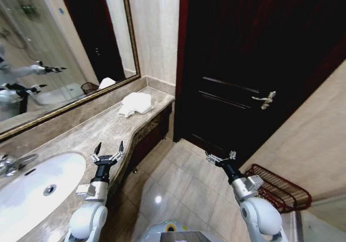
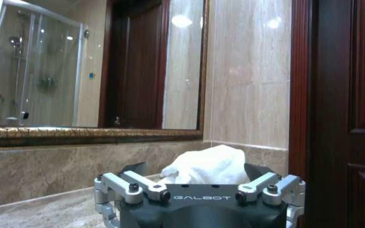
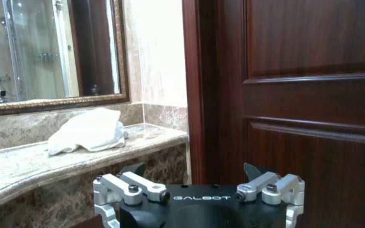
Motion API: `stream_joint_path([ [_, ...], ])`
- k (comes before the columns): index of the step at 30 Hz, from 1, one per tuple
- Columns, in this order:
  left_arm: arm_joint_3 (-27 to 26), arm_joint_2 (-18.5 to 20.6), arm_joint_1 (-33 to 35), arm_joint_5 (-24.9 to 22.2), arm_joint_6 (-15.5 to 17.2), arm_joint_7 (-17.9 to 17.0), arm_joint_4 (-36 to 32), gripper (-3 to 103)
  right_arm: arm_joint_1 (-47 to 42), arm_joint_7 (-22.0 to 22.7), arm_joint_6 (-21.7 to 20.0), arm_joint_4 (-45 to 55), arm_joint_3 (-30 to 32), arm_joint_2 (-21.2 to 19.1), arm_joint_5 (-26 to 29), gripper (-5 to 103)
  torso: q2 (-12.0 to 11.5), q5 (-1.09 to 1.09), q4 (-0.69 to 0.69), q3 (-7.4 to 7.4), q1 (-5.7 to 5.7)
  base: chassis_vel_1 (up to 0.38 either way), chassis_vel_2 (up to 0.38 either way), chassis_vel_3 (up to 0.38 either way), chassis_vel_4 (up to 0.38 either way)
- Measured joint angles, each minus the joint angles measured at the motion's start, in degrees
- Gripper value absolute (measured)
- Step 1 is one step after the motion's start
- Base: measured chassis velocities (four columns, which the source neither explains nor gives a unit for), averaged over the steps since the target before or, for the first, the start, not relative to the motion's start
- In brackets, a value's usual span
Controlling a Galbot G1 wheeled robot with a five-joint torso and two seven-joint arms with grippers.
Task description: Discard the used towel into the hamper.
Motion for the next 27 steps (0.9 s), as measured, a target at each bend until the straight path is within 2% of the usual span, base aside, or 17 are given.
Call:
stream_joint_path([
  [15,0.13,-0.1,-0.36,0.13,-0.56,-0.14,0.83,100,0.35,0.0,-0.05,-1.07,-0.25,0.09,-0.83,100,-0.01,0.0,0.0,0.01,0.04,-0.105,0.107,0.106,-0.102],
  [27,-0.51,1.3,-0.85,0.07,4.31,-1.79,-0.47,100,0.46,0.02,-0.16,-1.45,-0.47,0.54,-1.3,100,0.0,0.0,0.01,0.0,0.0,-0.095,0.101,0.096,-0.097],
])
